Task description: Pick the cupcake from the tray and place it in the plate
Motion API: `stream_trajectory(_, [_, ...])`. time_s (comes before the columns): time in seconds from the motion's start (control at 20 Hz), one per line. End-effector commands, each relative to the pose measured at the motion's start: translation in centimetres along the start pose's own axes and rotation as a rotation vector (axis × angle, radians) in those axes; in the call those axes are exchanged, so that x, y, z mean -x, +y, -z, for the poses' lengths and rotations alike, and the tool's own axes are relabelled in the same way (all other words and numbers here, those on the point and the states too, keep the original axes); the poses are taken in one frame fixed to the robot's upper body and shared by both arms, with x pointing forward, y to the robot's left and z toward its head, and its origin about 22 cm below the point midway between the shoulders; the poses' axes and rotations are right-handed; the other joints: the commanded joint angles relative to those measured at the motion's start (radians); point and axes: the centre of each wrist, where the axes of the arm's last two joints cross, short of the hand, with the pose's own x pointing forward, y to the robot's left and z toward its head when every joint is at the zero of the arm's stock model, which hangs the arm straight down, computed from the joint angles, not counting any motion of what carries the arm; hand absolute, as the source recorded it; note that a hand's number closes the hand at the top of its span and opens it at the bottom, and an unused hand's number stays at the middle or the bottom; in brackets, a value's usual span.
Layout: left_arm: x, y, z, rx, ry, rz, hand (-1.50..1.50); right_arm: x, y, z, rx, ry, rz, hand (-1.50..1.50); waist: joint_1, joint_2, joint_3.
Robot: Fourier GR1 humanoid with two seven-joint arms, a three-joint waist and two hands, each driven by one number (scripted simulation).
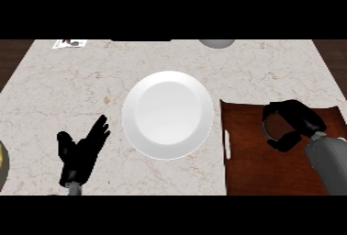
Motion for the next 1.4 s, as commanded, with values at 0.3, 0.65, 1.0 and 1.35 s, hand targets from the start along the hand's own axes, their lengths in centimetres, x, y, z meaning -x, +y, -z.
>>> stream_trajectory(0.3, [0.5,-0.3,0.4,0.026,0.024,0.016,0.0,-17.4,4.2,6.1,0.335,-0.023,0.236,1.5,0.042,-0.017,-0.005])
stream_trajectory(0.65, [-0.1,-1.4,0.8,0.069,0.015,0.034,0.0,-21.8,1.3,6.6,0.607,0.084,0.251,1.5,0.085,-0.028,-0.004])
stream_trajectory(1.0, [-0.6,-1.9,1.3,0.091,0.017,0.033,0.0,-24.6,0.8,6.2,0.821,0.265,0.409,1.5,0.099,-0.017,-0.003])
stream_trajectory(1.35, [-1.0,-2.9,1.6,0.105,0.014,0.027,0.0,-27.5,1.6,5.7,1.013,0.336,0.577,1.5,0.092,-0.008,-0.002])
